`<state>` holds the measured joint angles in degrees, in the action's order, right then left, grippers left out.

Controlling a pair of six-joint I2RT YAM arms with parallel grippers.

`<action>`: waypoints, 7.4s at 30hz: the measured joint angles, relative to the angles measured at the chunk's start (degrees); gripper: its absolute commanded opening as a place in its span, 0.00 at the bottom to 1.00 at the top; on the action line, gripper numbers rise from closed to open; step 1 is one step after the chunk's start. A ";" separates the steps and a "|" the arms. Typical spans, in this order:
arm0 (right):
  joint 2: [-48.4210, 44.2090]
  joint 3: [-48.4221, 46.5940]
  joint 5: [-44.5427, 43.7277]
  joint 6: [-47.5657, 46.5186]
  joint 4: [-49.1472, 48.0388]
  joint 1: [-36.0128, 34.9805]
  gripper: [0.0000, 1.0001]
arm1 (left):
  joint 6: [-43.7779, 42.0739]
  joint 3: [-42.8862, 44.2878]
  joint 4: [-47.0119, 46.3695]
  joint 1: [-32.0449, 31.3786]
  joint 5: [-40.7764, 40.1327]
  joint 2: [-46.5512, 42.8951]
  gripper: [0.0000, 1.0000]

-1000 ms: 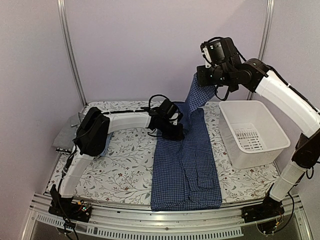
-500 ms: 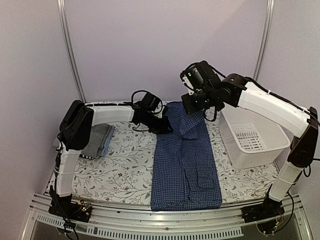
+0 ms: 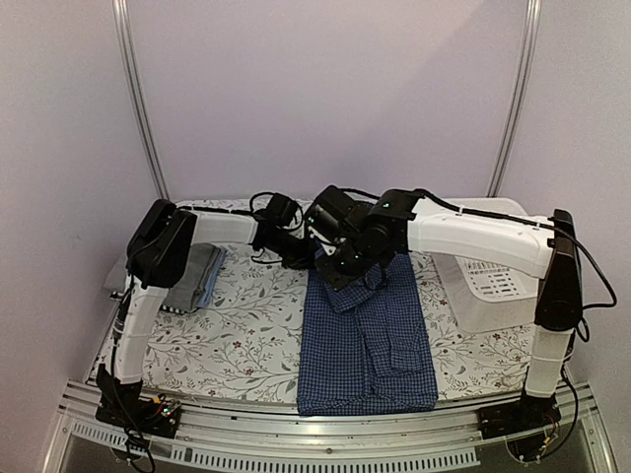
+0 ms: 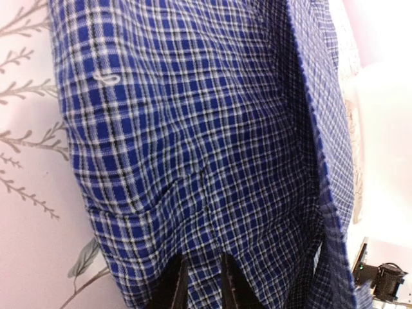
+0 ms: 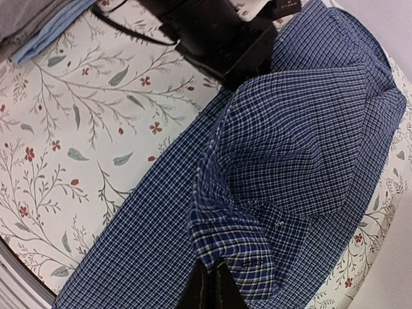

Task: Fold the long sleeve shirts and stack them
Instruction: Fold the sleeve of the 1/3-folded shirt.

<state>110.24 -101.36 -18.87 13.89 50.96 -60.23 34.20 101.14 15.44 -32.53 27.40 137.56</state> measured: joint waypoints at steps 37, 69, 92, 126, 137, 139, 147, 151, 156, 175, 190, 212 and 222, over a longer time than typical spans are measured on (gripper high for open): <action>-17.11 46.05 12.00 29.24 -36.96 7.04 0.39 | -1.29 -29.62 -1.92 1.09 4.46 -31.39 0.47; -10.40 38.05 8.33 34.01 -34.64 -0.48 0.50 | 3.48 -48.00 -13.99 -5.14 8.11 -35.82 0.46; -12.07 49.44 8.61 32.15 -47.52 6.80 0.18 | 6.99 -42.62 -14.10 -8.13 7.48 -37.62 0.49; -11.67 41.59 14.71 27.32 -42.38 8.07 0.40 | 4.72 -45.03 -13.29 -3.82 12.74 -33.27 0.48; -12.39 46.80 18.60 31.56 -49.44 18.69 0.43 | 1.64 -44.96 -9.38 -4.44 12.79 -32.20 0.44; -10.97 46.27 19.23 31.91 -50.95 19.02 0.42 | 1.14 -44.96 -8.70 -4.44 12.68 -32.20 0.42; -6.91 45.55 19.67 33.90 -52.46 19.43 0.43 | -0.04 -44.85 -6.91 -4.48 12.76 -32.20 0.29; -6.93 46.36 19.15 34.99 -53.53 19.43 0.42 | -0.74 -44.59 -6.29 -4.48 13.07 -32.20 0.23; -6.67 46.60 18.38 36.24 -54.93 19.45 0.36 | -1.31 -44.11 -5.66 -4.57 13.60 -32.17 0.18; -4.96 45.11 17.20 37.07 -55.08 21.97 0.00 | -3.04 -40.79 -0.81 -4.63 17.55 -32.17 0.01; -6.80 36.17 17.29 29.88 -43.19 26.69 0.00 | -2.97 -38.18 4.35 -7.34 26.95 -33.18 0.00; -11.30 34.29 14.53 21.57 -34.01 17.42 0.39 | 7.61 -42.32 -8.81 -2.82 26.71 -26.36 0.00; -10.12 33.57 11.08 19.45 -31.58 -2.01 0.37 | 6.71 -39.98 -8.74 -1.53 23.71 -22.88 0.00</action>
<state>100.12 -67.79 -7.79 33.34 19.38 -62.24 40.91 61.17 6.70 -34.06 51.11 114.67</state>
